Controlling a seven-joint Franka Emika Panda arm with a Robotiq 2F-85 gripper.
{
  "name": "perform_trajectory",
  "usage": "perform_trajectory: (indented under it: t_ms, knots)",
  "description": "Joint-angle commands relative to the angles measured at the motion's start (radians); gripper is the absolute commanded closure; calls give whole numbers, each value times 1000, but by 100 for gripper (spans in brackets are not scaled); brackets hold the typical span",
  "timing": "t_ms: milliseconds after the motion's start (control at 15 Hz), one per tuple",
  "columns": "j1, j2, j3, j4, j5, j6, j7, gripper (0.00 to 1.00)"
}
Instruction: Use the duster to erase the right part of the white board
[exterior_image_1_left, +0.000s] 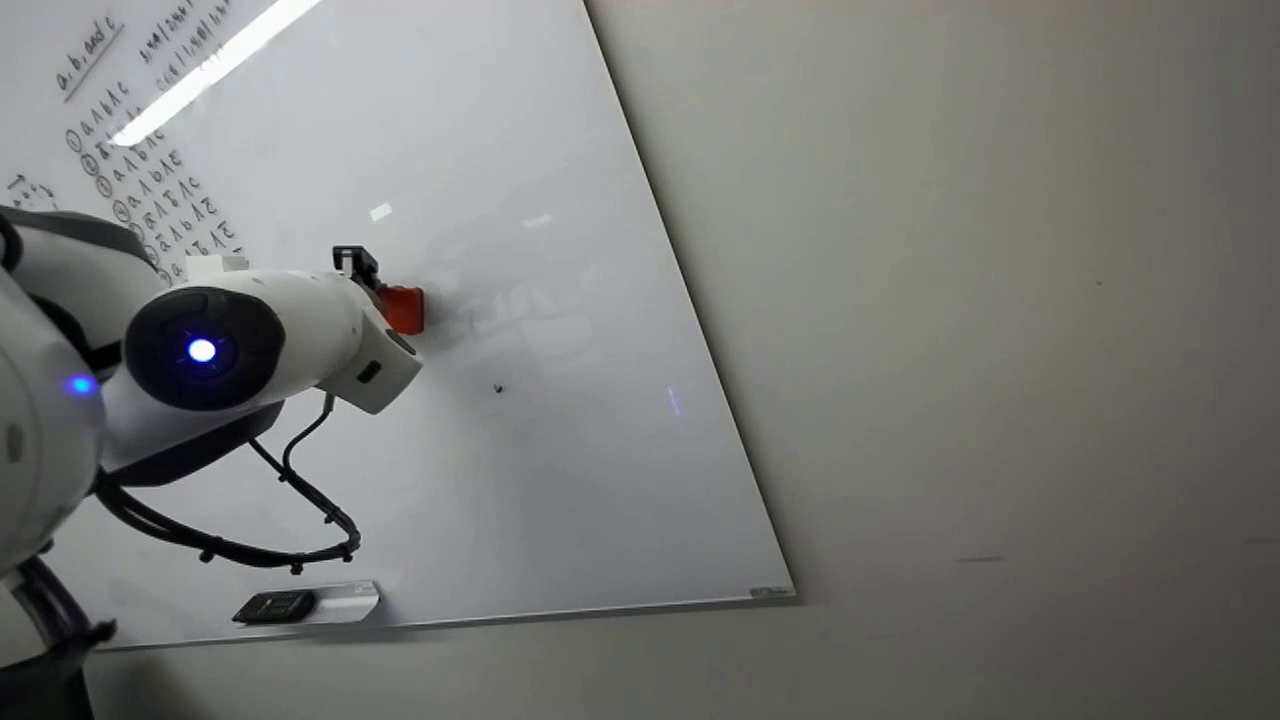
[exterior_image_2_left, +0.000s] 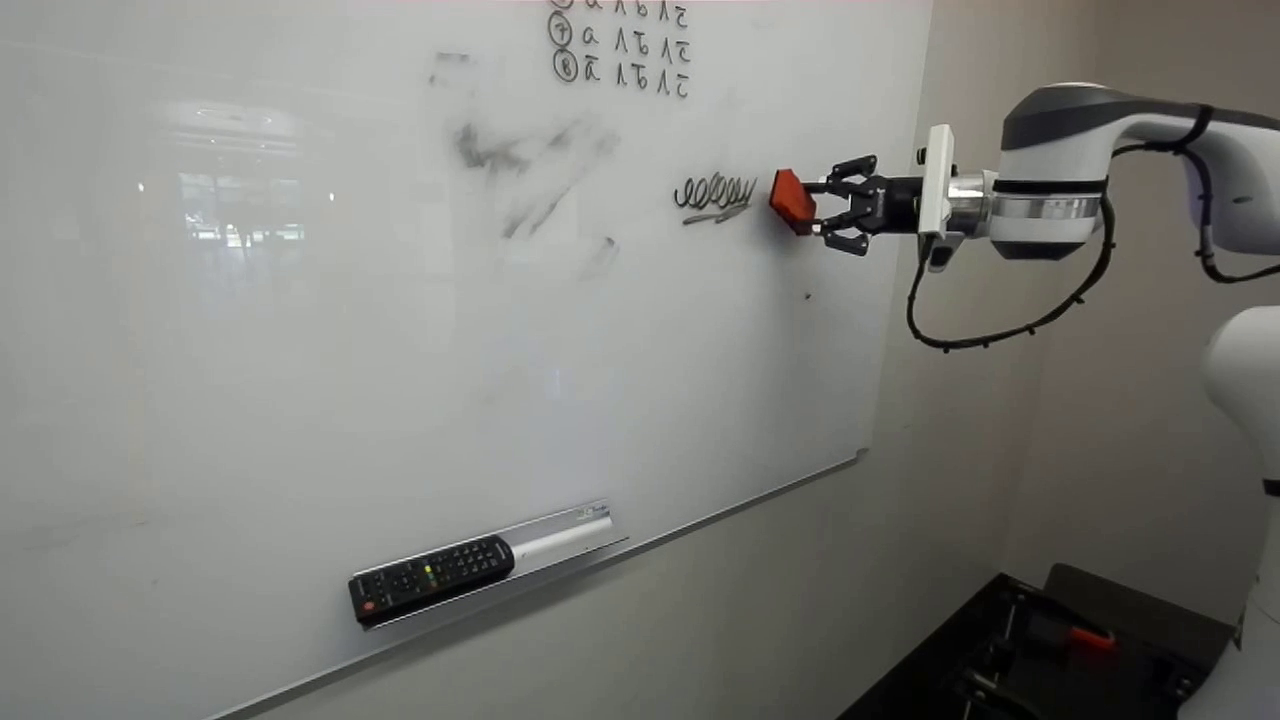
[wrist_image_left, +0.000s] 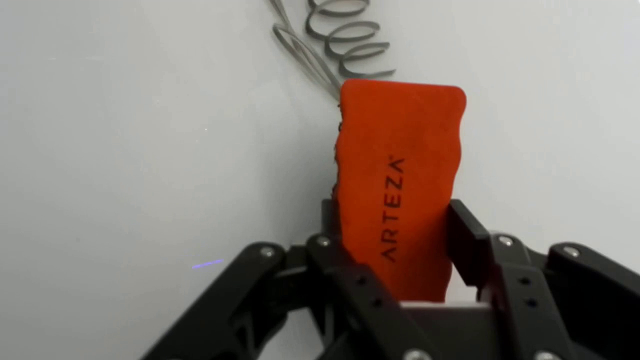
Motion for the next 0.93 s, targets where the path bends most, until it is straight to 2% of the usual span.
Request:
perform_trajectory:
  t_ms: [0, 67, 133, 200, 267, 333, 600, 667, 867]
  knots:
    - [-45, 150, 72, -73, 90, -25, 58, 72]
    - [-55, 172, 94, -97, 106, -38, 64, 72]
    - [-20, 219, 110, -56, 171, -64, 30, 72]
    - [-38, 249, 136, -73, 202, -93, 37, 72]
    - [-9, 133, 76, -77, 133, -42, 4, 72]
    - [-9, 157, 87, -75, 142, -48, 4, 47]
    - [-9, 154, 80, -72, 138, -48, 4, 47]
    - [-9, 150, 76, -70, 138, -48, 2, 72]
    - [106, 212, 105, -71, 154, -15, -38, 72]
